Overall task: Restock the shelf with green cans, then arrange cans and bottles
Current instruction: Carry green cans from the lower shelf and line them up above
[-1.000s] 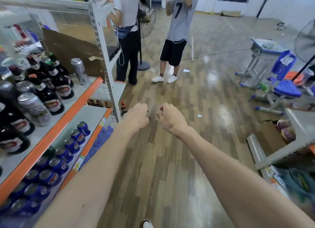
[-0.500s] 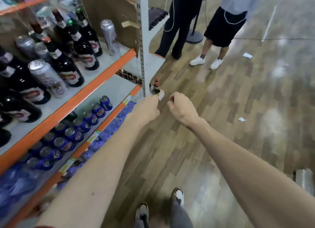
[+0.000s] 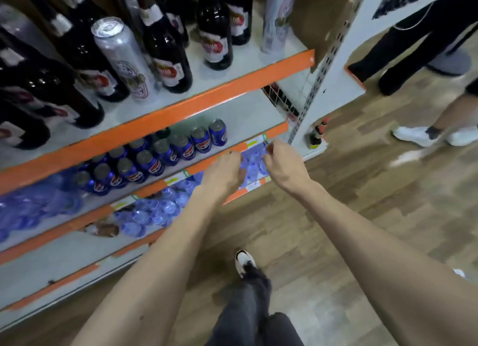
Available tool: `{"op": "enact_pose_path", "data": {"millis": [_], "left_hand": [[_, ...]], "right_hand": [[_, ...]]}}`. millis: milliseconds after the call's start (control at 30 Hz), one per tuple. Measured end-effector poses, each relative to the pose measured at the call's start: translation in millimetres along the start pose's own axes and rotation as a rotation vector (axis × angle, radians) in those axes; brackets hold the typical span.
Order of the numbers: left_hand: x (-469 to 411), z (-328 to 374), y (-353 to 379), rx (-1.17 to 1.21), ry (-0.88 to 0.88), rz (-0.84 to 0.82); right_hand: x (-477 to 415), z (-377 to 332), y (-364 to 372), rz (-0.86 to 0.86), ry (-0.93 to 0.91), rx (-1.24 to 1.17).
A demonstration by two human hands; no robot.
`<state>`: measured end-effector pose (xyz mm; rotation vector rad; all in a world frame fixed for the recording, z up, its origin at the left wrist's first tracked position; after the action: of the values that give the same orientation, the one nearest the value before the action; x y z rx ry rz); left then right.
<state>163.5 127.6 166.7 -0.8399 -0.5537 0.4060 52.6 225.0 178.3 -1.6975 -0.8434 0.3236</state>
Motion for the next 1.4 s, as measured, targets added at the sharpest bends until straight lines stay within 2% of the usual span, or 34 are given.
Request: {"op": "enact_pose_path", "data": {"millis": [300,433,533,733,967,1167,1400], "left_hand": [[-97,-60,-11,0.098,-0.116,0.266],[-156,-103,-16,0.108,-0.173,0.412],[-207,-139,-26,0.127,-0.108,0.574],[-266,-201,-43,0.048,-0.127,0.682],[-310,-233,-40,0.025,-0.158,0.695],[-340,-218,-49,-0.028,-0.221,0.57],[-380,-201,-55,-0.047,-0.276,0.547]], "right_hand": [[-132,-32,62,-0.012,-0.229,-0.034],[-201,-57,89,0.07,-0.343,-0.064],[-261,-82,108,0.163,-0.417,-0.096],[-350,-111,152,0.231,-0.544,-0.176],[-397,-119,180,0.319,-0.581,-0.179],[-423,-108,176,0.227,-0.516,-0.166],[-450,-112,174,0.275,-0.515,-0.137]]}}
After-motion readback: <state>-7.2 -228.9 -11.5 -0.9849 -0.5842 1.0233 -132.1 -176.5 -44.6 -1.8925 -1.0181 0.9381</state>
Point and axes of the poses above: each hand's wrist, its own x-axis away from the middle knuckle, its own y-axis out of the palm, z = x × y, the point moved 6 cm from there along -x, towards the middle knuckle, and after that the axes turned 11 degrees about x, right-handed, at the moved point
